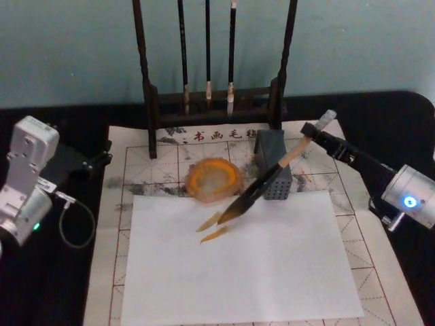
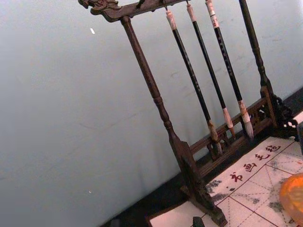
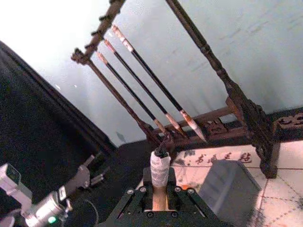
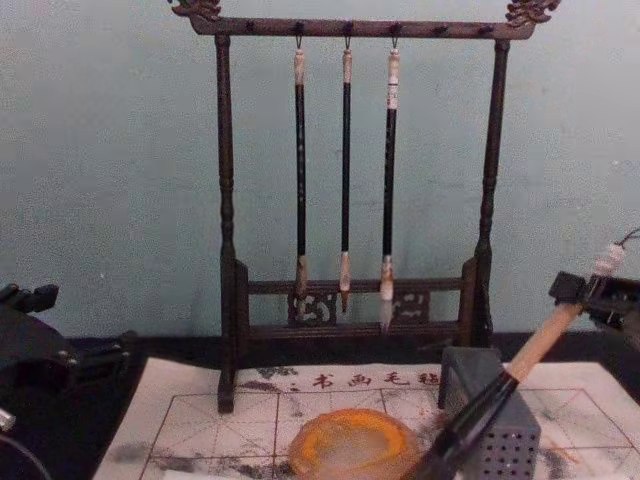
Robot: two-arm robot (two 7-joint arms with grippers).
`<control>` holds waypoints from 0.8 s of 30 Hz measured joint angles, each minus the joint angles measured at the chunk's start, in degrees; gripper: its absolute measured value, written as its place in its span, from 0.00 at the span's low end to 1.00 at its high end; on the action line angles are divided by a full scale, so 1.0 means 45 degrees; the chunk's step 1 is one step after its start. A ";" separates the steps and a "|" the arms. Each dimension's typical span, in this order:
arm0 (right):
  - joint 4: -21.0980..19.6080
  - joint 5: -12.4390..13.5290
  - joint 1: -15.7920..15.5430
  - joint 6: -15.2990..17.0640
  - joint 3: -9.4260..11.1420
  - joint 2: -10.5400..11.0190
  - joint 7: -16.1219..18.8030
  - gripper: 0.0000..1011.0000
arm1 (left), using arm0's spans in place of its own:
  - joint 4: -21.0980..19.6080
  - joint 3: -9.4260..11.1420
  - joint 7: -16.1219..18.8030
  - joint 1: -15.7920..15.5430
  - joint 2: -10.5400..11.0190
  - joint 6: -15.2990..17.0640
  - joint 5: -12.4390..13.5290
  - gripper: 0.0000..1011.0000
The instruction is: Pick up the brush from the inkstone, write on the paper, then place the brush back to its original position.
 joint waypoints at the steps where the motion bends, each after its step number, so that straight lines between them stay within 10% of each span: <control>1: -0.0033 0.0155 -0.0033 0.0013 0.0055 -0.0029 0.0003 0.17 | 0.0000 0.0000 0.0000 0.0001 0.0000 0.0000 0.0001 0.99; 24: 0.0638 0.0866 0.0305 -0.0784 0.0393 -0.1233 -0.1346 0.17 | 0.0000 0.0000 0.0000 0.0000 0.0000 0.0000 0.0000 0.99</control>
